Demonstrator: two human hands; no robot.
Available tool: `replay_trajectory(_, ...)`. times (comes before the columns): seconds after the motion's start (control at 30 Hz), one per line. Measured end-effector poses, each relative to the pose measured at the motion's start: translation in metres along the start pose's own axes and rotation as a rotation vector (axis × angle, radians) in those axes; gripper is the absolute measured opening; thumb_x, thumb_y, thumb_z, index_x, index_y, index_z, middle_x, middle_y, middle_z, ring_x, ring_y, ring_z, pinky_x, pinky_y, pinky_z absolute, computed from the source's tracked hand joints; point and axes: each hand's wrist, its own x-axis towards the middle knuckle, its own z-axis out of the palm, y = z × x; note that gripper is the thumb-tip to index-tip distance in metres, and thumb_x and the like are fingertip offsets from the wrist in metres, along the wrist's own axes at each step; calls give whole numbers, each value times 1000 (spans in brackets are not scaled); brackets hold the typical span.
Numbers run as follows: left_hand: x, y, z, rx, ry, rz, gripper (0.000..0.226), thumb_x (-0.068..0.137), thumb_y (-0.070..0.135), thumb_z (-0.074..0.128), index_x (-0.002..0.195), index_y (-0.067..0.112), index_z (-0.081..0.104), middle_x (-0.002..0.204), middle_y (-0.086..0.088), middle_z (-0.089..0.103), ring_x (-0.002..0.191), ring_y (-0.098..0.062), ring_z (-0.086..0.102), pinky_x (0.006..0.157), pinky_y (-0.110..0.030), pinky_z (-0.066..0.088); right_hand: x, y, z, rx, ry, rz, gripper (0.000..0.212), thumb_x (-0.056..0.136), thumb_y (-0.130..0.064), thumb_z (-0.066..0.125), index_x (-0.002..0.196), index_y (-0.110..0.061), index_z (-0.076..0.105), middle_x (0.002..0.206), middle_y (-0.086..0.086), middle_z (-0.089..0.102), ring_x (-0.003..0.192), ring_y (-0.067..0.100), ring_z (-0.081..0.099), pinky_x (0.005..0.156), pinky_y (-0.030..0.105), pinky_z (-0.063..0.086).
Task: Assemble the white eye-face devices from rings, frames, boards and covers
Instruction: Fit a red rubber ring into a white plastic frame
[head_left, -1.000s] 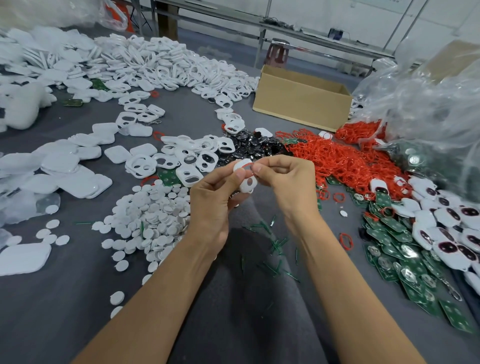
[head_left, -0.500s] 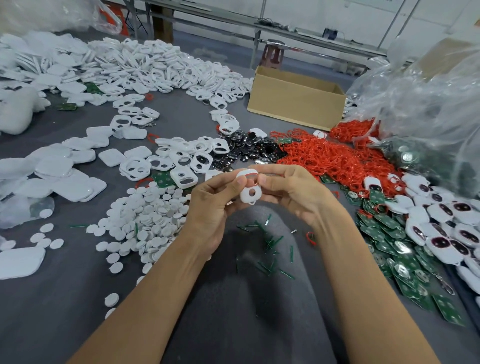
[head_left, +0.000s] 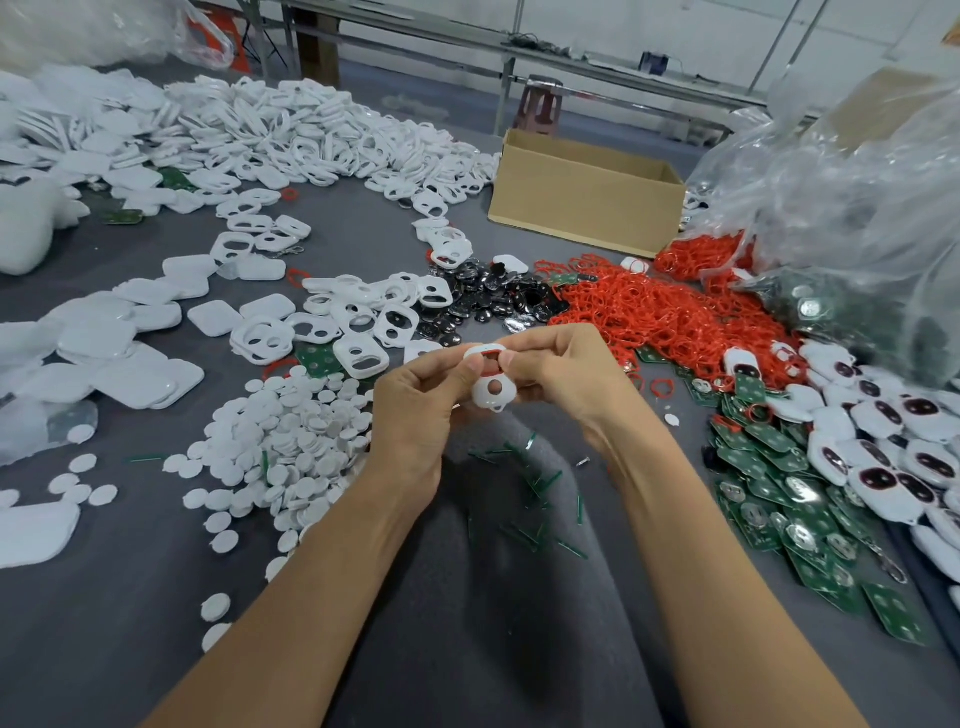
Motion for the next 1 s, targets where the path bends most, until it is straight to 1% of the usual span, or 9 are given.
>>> replay_trajectory(0.17, 3, -4, -2, 99, 63, 46, 11, 82, 9, 73, 91, 15, 75, 81, -2, 76, 75, -13, 71, 66, -25, 58, -2, 1, 4, -61, 19, -53, 14, 86, -6, 69, 94, 4, 71, 67, 7, 69, 62, 16, 65, 54, 23, 54)
replay_trajectory(0.3, 4, -8, 0, 229, 133, 112, 12, 84, 9, 73, 92, 18, 75, 85, 1, 76, 81, -13, 72, 77, -29, 58, -1, 5, 11, -199, 140, -92, 9, 84, -11, 72, 86, -2, 74, 59, 2, 67, 52, 10, 60, 50, 25, 49)
replay_trajectory(0.43, 5, -11, -3, 368, 190, 162, 11, 87, 12, 71, 96, 15, 76, 83, 7, 75, 78, -5, 71, 75, -24, 58, 0, 10, 20, -264, 212, -93, 8, 83, -15, 72, 80, -9, 75, 51, -6, 64, 48, 5, 57, 52, 26, 52)
replay_trajectory(0.53, 5, -10, -2, 340, 115, 111, 11, 89, 12, 69, 97, 16, 74, 89, 0, 76, 86, -15, 72, 80, -33, 58, 2, 11, 19, -283, 260, -77, 9, 83, -18, 72, 75, -15, 75, 48, -8, 61, 48, 6, 54, 55, 30, 52)
replay_trajectory(0.63, 5, -9, -1, 309, 112, 87, 11, 89, 10, 68, 96, 16, 74, 90, -4, 75, 86, -20, 72, 69, -27, 57, 2, 10, 20, -317, 267, -77, 10, 82, -19, 73, 73, -14, 75, 46, -7, 57, 48, 9, 53, 59, 38, 55)
replay_trajectory(0.7, 6, -9, -2, 310, 142, 81, 13, 89, 9, 67, 93, 18, 74, 89, -4, 75, 82, -17, 71, 60, -20, 54, 1, 10, 22, -342, 264, -91, 11, 81, -19, 73, 73, -12, 75, 46, -5, 56, 49, 10, 52, 60, 40, 55)
replay_trajectory(0.77, 6, -9, -4, 296, 153, 73, 13, 90, 9, 66, 93, 18, 75, 89, -4, 75, 79, -12, 70, 57, -16, 52, 0, 10, 25, -344, 267, -107, 12, 81, -20, 73, 72, -12, 74, 45, -5, 55, 48, 10, 51, 59, 38, 55)
replay_trajectory(0.9, 5, -10, -3, 273, 146, 81, 12, 91, 10, 65, 96, 17, 74, 91, -1, 75, 80, -7, 69, 63, -15, 51, 0, 8, 24, -358, 244, -134, 11, 83, -19, 72, 73, -14, 72, 51, -4, 60, 48, 6, 54, 56, 30, 51)
replay_trajectory(1.0, 7, -10, -2, 214, 171, 76, 12, 92, 9, 64, 95, 16, 73, 91, -2, 74, 77, -3, 67, 62, -12, 49, 1, 5, 19, -312, 170, -150, 14, 89, -18, 65, 80, -13, 73, 66, 1, 69, 62, 12, 62, 67, 36, 55)
